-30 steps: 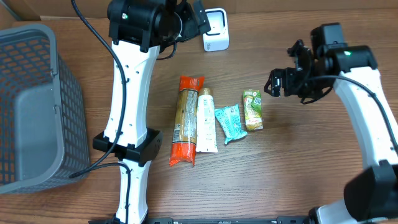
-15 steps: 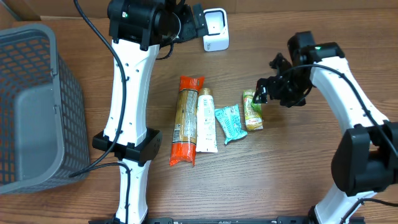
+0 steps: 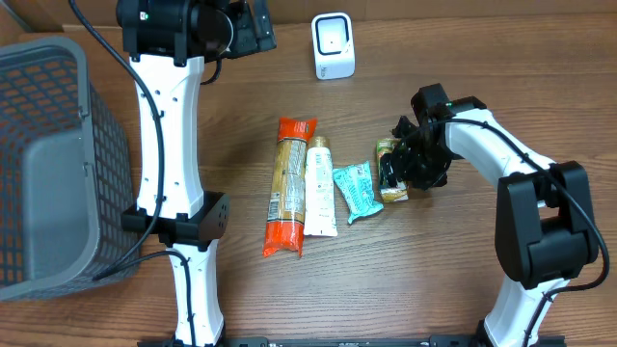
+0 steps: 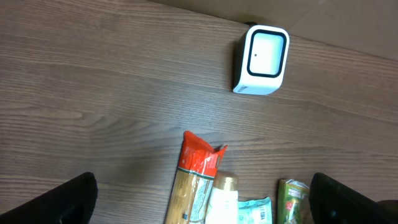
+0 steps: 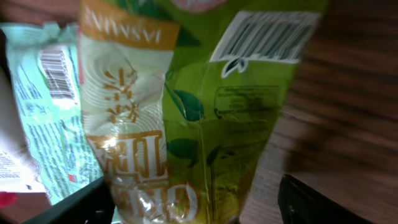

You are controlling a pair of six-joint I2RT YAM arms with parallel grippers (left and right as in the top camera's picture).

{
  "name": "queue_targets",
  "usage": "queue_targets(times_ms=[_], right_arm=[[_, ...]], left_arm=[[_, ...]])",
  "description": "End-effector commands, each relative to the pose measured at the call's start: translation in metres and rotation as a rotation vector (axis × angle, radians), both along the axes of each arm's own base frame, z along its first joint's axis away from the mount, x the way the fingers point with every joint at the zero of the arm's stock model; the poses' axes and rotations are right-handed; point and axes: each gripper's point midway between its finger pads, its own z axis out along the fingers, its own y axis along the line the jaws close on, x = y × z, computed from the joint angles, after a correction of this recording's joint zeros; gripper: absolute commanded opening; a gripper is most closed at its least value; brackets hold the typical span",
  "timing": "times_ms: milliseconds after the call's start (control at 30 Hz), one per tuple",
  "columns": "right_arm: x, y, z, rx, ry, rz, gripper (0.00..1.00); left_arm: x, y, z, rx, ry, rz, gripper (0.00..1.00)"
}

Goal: Scan the item barcode

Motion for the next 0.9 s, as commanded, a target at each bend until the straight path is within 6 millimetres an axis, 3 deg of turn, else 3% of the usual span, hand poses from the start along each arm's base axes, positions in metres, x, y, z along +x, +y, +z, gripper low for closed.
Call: queue_targets(times_ms=[0,300,400,500,600,667,733,867], right_arm=[[-0.01,-0.002,-0.013,-0.003,0.037,0.004,0.66],[-0.011,0.002,-0.013,0.026,0.04,-0.002,0.04],[-0.005,0.002,-0.005,0.014,0.03,-0.002,0.04],[0.009,-0.013,0.012,-0.092,0.0,-0.03,0.04],[0.032,-0.069,0.046,-0.449,-0.103,-0.239,0.04],[0.033,-0.089,0.062,-0.605,-0.151,-0.342,0.04],[0.026,-0.083,0.06,-0.645,-0.146,-0.335,0.04],[0.012,-0.059,0.027,-0.695,-0.13,-0.236,0.05]], left_arm=[[-0.002,-0.001,0.001,0.02,-0.004,-0.025,1.0],[-0.002,-0.001,0.001,0.019,-0.004,-0.026,0.99],[-0.002,-0.001,0.001,0.019,-0.004,-0.026,0.99],[-0.002,-0.001,0.001,0.019,-0.004,-0.026,1.0],[-0.002,-0.001,0.001,0.019,-0.004,-0.026,0.99],[-0.002,-0.001,0.001,0.019,-0.004,-0.026,1.0],[-0.002,-0.001,0.001,0.019,-0.004,-0.026,0.99],[-0.002,-0.001,0.001,0.019,-0.004,-0.026,1.0]])
